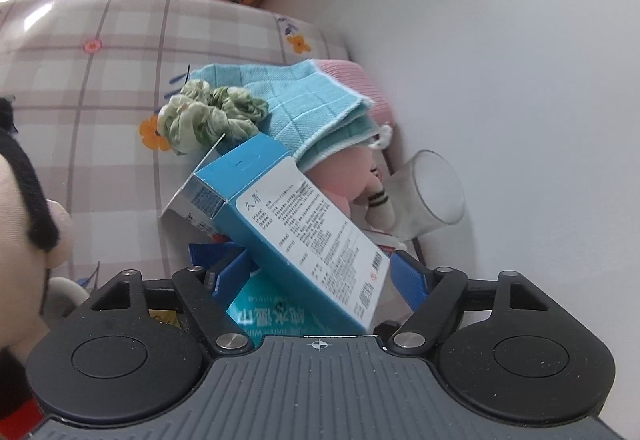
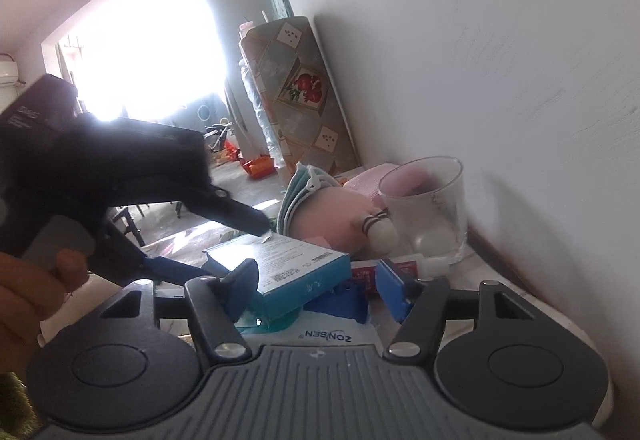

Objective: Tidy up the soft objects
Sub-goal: 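Reach the left tool to the blue bandage box and close on it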

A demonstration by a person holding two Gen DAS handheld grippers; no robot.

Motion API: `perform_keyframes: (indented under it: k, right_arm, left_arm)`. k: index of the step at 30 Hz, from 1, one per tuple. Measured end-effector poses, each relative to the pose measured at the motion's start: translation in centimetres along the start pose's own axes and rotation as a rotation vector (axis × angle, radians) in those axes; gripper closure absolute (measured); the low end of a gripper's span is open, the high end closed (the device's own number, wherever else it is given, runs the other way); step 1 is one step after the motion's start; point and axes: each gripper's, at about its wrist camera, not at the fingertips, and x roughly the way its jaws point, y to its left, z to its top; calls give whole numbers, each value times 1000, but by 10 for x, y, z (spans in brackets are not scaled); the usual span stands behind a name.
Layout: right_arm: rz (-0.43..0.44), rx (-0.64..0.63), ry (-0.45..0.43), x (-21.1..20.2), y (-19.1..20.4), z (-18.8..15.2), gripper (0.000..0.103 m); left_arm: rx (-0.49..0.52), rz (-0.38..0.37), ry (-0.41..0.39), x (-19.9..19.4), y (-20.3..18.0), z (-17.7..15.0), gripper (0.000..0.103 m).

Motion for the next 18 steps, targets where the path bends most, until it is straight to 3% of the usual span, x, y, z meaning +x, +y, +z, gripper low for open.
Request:
perform_keyframes:
  k: [4,6,8,14,18]
  right_arm:
    - [27,6,10,7,1,-4,42]
    - [35,9,17,10,1,-7,43]
    - [38,11,23,12,1,-8,43]
    - [42,31,26,4,-3,-12,43]
    - [40,55,11,-3,-9,-6,42]
  left_arm:
    - [-65,-1,-13,9,7,4,34]
    - [-92,11,-33,10,10,4,47]
    - [-113,23,-42,9,13,4,68]
    - [-174,13,-46,7,21,5,73]
    - [-238,-9,-43,6,27,1,68]
